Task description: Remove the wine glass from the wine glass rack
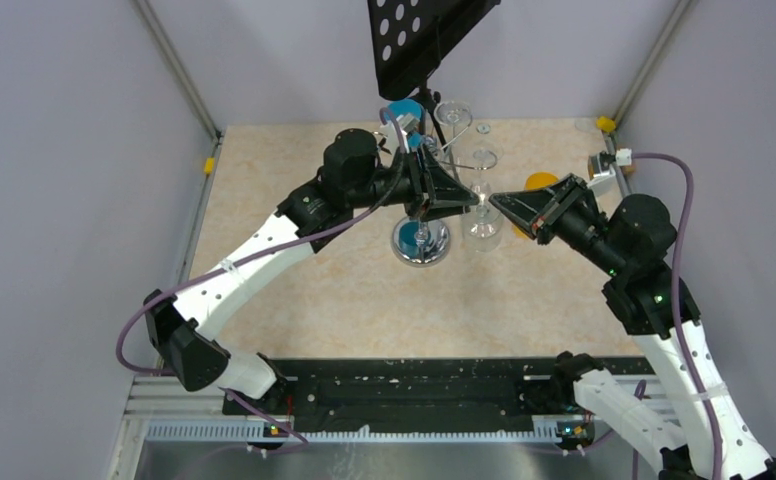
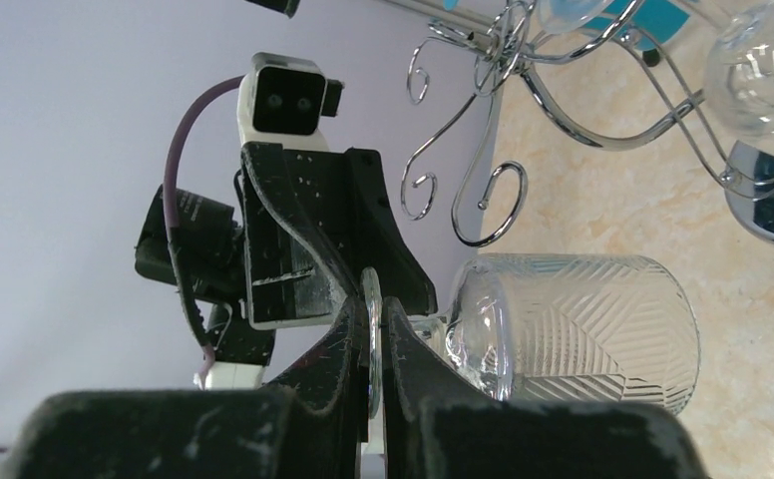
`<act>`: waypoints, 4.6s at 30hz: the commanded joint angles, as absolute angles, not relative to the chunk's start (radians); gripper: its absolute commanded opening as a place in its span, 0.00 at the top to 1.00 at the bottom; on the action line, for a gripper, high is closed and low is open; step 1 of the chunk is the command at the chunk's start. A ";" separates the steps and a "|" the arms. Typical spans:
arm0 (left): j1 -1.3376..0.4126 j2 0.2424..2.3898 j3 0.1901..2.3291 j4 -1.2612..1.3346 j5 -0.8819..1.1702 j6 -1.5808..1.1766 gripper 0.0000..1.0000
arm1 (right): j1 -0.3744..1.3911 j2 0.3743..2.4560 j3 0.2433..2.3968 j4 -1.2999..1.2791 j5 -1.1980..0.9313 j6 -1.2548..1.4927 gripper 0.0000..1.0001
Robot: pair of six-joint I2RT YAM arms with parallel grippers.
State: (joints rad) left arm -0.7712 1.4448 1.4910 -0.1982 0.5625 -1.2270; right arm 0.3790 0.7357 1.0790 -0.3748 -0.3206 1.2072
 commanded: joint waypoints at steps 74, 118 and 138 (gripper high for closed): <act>-0.709 1.362 1.463 0.605 0.529 -1.830 0.79 | 0.390 0.811 0.950 0.853 -0.513 1.408 1.00; -0.451 1.099 1.628 -0.667 0.123 -0.630 0.07 | 0.377 1.087 1.249 -0.999 0.219 0.495 1.00; -0.412 1.104 1.640 -0.716 0.116 -0.574 0.05 | 0.229 1.312 1.080 -0.792 0.131 0.409 1.00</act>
State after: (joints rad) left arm -0.4252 1.1080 1.6070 -0.7269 0.1146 -0.5995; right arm 0.2516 1.2758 1.0595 -0.8875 0.1257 0.4503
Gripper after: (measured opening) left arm 0.947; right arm 0.048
